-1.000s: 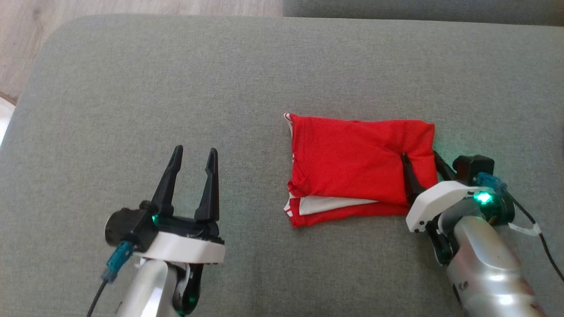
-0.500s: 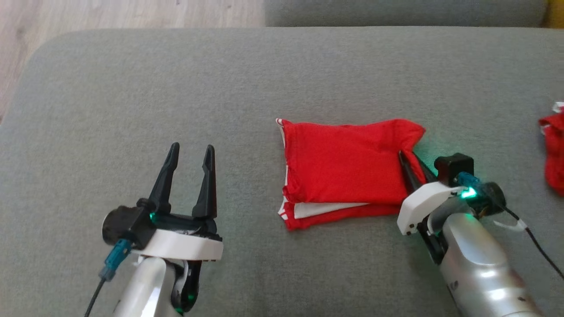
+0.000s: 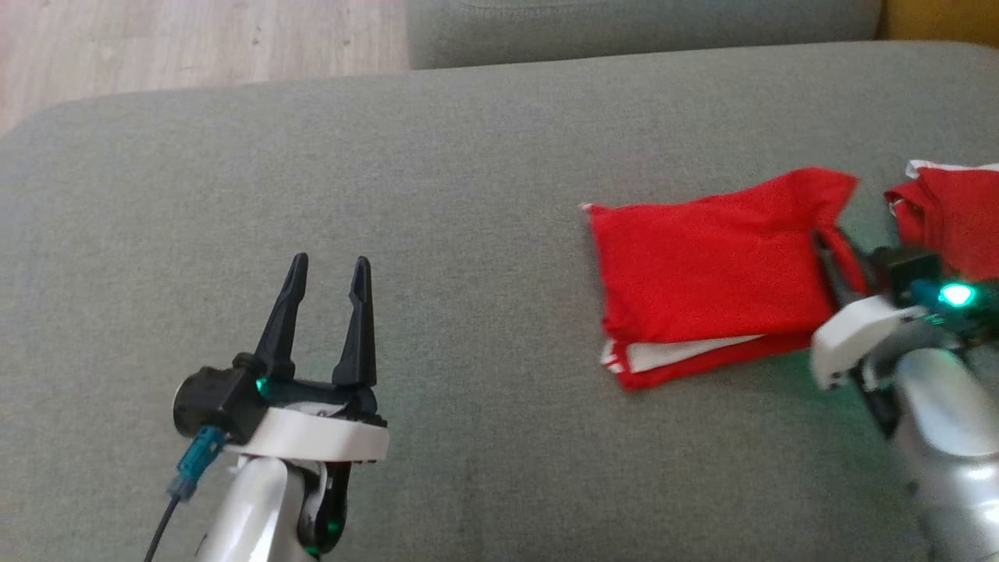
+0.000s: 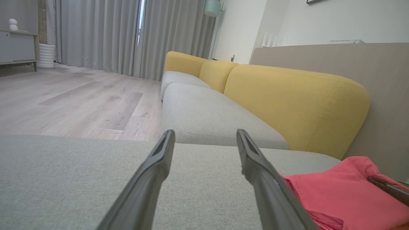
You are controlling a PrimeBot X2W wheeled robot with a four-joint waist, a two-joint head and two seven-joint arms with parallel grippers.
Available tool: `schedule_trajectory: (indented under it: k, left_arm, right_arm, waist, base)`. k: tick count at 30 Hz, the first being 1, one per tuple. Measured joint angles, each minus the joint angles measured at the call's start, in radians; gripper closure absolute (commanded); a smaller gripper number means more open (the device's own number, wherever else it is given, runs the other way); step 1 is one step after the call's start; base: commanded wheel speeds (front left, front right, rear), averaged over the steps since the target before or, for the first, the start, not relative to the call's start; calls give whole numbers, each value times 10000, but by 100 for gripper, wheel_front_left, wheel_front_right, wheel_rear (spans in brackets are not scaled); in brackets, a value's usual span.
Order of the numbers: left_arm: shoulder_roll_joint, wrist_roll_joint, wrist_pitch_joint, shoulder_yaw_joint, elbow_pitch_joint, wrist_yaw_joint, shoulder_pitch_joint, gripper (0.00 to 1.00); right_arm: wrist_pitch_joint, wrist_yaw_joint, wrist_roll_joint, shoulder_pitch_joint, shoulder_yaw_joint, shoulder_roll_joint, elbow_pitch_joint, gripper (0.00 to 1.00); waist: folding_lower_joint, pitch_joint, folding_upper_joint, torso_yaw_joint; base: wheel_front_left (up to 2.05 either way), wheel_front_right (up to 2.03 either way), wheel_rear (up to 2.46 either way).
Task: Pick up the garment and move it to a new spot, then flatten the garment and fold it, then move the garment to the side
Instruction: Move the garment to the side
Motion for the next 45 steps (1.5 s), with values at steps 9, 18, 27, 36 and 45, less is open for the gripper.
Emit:
schedule_trajectory:
  k: [9,18,27,36,45]
  left_arm:
    - [0,12,0,-8,-17,-6,-34,0]
    - [-2,12,0,-17,-19,-12,-382,0]
    - [-6,12,0,-29,-17,-23,-497,0]
    - [-10,10,0,-63,0,-42,-706,0]
    - [-13,10,0,-15,151,-100,-704,0]
  right_arm:
    - [537,0,468,-1012,-94,-1684,113,100]
    - [1047,0,-31,-1418,-1312,-2771,742,100]
    - [1519,0,-1557,-1461,-3227,-3045,1032,100]
    - [1944,0,-2999,-1463,-5072,-2742,665,0]
    - [1444,0,-3580,-1465,-5764,-1298,-357,0]
  waist:
    - [1,524,0,-152]
    - [1,1076,0,-95]
    - [1,1330,0,-56]
    - [1,1450,0,-54]
    - [1,1105,0,-142]
  base:
    - [0,0,0]
    - [0,0,0]
    - [0,0,0]
    - [0,0,0]
    - [0,0,0]
